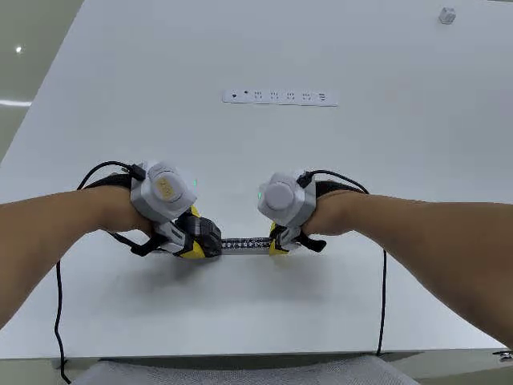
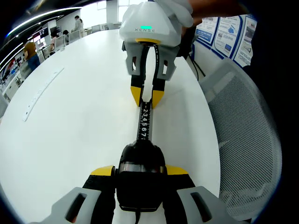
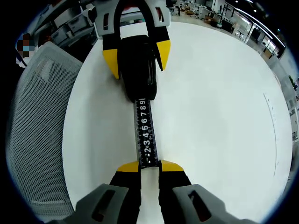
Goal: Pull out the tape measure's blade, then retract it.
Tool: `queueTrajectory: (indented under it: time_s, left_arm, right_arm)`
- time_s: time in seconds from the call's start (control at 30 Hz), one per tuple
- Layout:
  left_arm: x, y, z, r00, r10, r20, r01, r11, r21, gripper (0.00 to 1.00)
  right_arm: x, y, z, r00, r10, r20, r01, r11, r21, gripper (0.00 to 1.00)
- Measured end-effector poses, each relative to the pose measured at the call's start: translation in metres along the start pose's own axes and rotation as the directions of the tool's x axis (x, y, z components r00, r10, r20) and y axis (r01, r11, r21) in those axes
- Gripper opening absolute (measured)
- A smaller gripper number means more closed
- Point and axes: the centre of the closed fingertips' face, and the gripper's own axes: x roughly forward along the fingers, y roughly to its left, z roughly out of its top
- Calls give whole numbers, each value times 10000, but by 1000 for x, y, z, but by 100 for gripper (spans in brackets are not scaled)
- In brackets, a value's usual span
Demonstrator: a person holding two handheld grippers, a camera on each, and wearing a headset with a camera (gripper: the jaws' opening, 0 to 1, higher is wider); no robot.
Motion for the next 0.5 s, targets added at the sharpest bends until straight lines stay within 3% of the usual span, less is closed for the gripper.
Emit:
queueTrajectory:
  time_s: [0.5]
  left_arm:
    - [-1, 0, 0, 10000, 89, 2, -89, 10000, 35, 36]
  right_arm:
    - [-3, 0, -6, 10000, -31, 34, 30, 9999, 104, 12]
